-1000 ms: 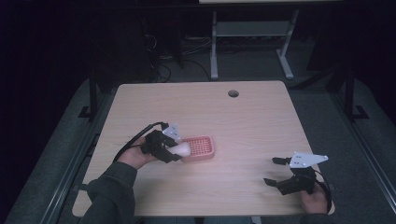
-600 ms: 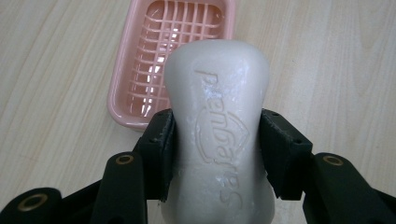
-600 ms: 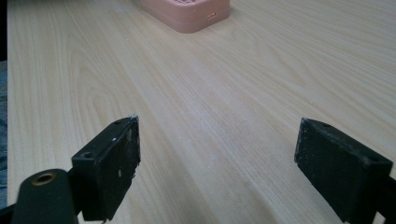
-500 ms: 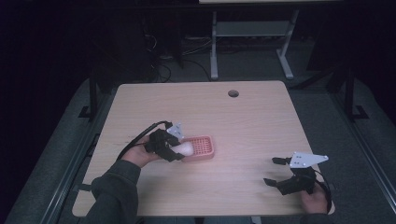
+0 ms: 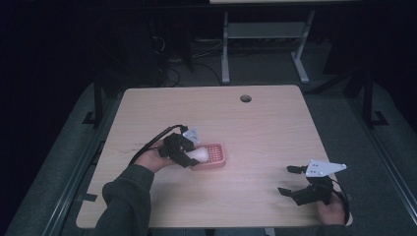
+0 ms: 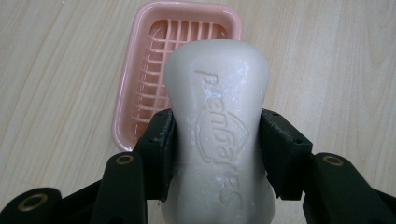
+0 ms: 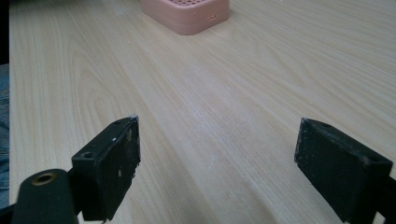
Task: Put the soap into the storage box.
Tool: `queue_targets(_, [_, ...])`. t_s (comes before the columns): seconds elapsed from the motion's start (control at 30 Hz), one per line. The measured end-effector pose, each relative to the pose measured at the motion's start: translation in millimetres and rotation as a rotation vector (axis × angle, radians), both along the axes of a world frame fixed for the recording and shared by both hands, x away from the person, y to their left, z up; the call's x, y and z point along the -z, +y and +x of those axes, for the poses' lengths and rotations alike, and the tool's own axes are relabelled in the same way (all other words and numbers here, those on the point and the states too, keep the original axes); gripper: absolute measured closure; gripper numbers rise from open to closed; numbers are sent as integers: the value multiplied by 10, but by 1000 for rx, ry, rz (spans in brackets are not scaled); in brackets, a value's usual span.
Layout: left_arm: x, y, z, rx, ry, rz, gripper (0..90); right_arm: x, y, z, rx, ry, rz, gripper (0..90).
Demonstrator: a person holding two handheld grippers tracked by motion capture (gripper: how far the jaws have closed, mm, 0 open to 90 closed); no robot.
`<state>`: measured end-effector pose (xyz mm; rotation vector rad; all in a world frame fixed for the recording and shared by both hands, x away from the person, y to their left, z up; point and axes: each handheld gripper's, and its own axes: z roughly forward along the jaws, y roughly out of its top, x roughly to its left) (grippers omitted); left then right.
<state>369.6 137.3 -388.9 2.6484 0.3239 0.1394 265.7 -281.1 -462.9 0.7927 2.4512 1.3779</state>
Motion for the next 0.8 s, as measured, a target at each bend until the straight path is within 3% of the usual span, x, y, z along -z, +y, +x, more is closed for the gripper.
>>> queue_targets(0.37, [-25,-72,47,9,-1,1,493,1,0,-1,1,-1,2,135])
queue_targets(0.8, [69,-133,139,8,14,13,493,0,-2,-4,2,-1,3,135])
